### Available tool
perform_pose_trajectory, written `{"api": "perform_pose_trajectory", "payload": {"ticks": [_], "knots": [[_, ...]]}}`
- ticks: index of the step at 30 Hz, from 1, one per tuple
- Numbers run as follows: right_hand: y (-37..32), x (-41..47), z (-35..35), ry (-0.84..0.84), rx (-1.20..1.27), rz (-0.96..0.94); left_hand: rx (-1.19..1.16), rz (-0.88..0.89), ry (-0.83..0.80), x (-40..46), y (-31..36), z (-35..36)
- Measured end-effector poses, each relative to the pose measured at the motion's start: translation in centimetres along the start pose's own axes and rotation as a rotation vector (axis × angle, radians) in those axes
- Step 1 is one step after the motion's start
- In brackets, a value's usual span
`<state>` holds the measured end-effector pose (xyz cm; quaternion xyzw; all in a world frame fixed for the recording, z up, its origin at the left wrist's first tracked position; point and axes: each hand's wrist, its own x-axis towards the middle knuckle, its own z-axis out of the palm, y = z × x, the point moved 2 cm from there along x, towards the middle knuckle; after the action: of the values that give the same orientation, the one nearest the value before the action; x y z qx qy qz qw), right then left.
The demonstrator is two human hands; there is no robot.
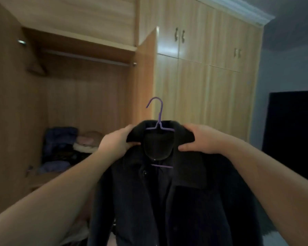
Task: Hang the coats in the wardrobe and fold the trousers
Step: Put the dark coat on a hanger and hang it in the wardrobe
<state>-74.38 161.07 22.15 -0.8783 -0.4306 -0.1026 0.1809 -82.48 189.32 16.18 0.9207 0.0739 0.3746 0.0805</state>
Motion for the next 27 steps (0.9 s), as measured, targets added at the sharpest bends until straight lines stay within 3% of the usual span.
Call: {"api": "perform_pose_trajectory", "payload": {"ticks": [6,12,18,27], "knots": [[-10.6,10.4,6.4,-0.035,0.109,-0.136,0.064,-0.122,0.075,-1.3,-13.9,-6.0],[-17.9,19.0,11.6,0.146,0.042,-0.213,0.098,-0.120,0.116,1.5,-24.7,-10.5],[-20.2,27.0,14.7,0.405,-0.106,-0.207,0.076,-0.090,0.178,7.8,-32.7,-9.5],[-19.1,43.0,15.4,0.506,-0.079,-0.217,0.243,-0.154,0.387,17.9,-41.4,-4.0]]}}
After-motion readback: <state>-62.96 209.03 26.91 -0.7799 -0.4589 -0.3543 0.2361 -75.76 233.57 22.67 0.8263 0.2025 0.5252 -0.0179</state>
